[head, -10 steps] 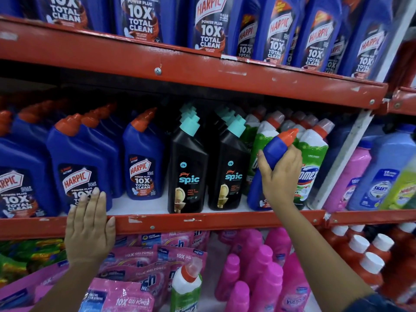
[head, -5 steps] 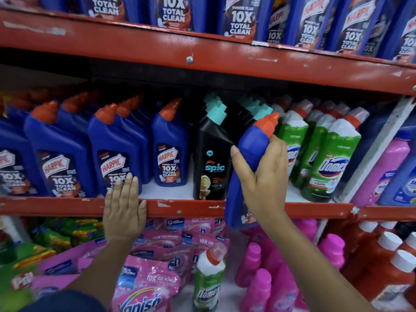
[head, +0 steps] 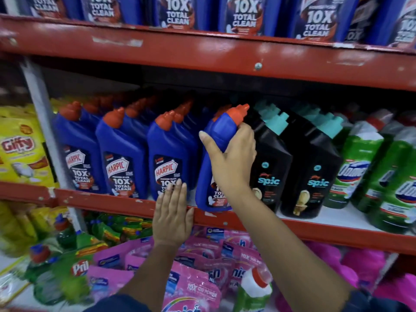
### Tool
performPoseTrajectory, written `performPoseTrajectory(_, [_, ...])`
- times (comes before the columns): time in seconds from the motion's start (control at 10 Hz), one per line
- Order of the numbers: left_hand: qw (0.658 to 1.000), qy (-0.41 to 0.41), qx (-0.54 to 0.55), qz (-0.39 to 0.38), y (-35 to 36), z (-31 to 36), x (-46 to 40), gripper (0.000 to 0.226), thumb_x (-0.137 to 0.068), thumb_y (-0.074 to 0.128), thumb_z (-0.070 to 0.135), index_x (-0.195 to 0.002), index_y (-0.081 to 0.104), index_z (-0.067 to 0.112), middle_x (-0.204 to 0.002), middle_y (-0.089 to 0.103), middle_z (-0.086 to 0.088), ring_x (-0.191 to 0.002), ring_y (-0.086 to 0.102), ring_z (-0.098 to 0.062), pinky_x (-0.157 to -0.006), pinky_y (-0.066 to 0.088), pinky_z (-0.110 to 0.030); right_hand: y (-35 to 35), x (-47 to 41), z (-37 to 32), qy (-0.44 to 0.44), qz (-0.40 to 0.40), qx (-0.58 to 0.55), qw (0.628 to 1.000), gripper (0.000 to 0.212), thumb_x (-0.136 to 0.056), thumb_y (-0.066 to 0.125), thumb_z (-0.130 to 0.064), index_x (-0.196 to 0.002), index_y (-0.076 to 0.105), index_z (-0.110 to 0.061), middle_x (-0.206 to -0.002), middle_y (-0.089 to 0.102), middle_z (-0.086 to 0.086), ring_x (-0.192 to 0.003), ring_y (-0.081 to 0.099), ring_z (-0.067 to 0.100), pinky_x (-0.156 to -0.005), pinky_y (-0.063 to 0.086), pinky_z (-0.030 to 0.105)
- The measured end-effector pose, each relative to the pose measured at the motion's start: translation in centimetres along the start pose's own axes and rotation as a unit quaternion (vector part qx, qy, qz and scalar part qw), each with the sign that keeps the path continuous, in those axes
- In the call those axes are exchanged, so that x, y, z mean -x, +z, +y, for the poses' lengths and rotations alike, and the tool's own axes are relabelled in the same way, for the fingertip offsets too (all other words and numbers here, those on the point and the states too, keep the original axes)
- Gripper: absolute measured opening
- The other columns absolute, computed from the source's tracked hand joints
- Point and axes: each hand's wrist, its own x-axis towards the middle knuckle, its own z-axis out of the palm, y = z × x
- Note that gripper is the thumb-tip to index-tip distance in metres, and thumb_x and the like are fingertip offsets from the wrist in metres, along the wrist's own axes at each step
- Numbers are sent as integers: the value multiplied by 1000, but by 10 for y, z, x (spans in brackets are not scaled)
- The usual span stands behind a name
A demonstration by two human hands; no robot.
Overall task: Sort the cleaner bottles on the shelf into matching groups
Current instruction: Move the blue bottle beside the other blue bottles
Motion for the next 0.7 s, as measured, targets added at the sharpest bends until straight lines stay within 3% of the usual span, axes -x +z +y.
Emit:
performPoseTrajectory(0.1, [1000, 2, 3, -1, 1, 0, 0, 56, -104, 15, 36, -153, 14, 10, -161, 10, -1, -147, 14, -18, -120, 12, -37, 13, -5, 6, 10, 7, 3, 1000, 61, -79, 73, -45, -113, 50, 1, -112, 56, 15, -109, 51, 32, -93, 32, 39])
performPoseTrajectory(0.5, [1000, -4, -6, -3, 3, 0, 1, 55, -104, 13, 35, -154, 12, 12, -161, 8, 1, -147, 12, -16, -120, 10, -35, 35, 5, 23, 6, 29, 48, 998, 67, -76, 75, -49, -114, 53, 1, -109, 60, 16, -104, 55, 34, -90, 37, 41])
performPoseTrajectory(0.7, [1000, -3, -8, -5, 2, 0, 2, 55, -104, 14, 35, -153, 14, 12, -161, 9, 1, -147, 14, -17, -120, 11, -35, 31, 15, 28, -15, 4, 44, 999, 74, -78, 70, -54, -127, 50, -2, -119, 59, 12, -114, 53, 29, -97, 33, 36])
